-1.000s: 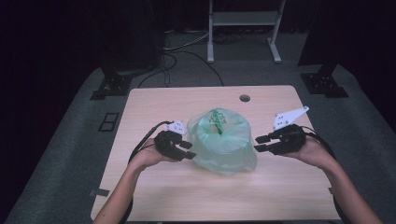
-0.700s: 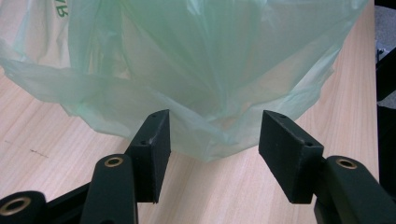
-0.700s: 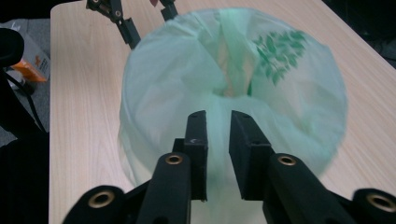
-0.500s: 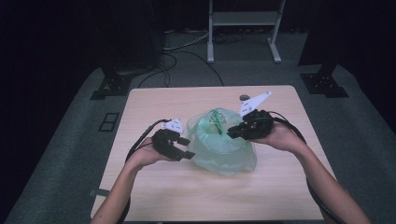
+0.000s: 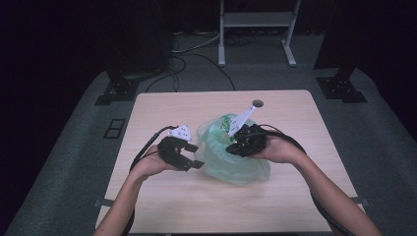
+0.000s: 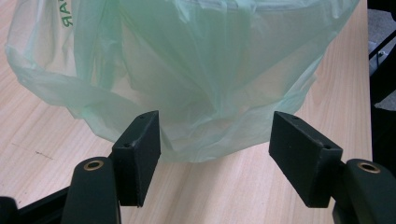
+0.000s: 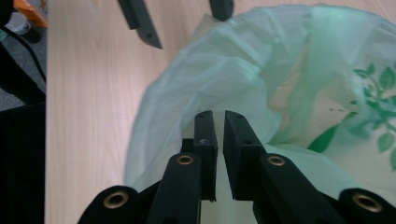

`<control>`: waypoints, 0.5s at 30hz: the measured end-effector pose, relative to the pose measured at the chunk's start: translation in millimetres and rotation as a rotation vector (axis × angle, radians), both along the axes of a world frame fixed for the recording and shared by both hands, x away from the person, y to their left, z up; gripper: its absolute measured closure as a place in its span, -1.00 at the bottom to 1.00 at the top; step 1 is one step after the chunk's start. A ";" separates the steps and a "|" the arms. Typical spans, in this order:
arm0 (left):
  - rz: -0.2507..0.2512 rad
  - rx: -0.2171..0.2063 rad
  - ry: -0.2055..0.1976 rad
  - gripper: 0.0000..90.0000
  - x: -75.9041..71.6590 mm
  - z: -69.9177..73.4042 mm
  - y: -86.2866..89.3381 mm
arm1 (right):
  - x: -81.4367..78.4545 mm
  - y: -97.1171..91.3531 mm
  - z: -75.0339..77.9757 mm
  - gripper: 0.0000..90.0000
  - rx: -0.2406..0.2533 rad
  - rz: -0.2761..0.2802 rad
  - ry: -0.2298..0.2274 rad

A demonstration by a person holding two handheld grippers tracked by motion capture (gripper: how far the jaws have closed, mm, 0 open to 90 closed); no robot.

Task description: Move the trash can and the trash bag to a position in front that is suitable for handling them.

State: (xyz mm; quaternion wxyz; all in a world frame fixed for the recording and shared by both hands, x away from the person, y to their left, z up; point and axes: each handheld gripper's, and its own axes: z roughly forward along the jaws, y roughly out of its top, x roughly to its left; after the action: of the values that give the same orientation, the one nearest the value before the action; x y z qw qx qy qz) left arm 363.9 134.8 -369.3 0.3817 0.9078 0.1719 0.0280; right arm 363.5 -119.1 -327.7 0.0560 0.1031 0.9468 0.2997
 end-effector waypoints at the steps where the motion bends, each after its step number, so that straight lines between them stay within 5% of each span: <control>1: 0.001 -0.002 -0.002 -0.29 -0.8 0.7 -0.7 | -6.1 0.8 0.7 0.86 0.000 0.011 -0.004; 15: -0.052 0.022 0.032 -0.42 -2.7 -1.9 -4.7 | -34.1 -4.1 0.0 0.86 0.009 0.050 0.005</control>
State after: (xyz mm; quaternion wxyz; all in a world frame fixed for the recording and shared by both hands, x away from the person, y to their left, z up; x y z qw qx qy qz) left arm 361.2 130.1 -371.3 0.3695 0.9164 0.1538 0.0056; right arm 329.4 -123.2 -327.6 0.0454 0.0803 0.9478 0.3051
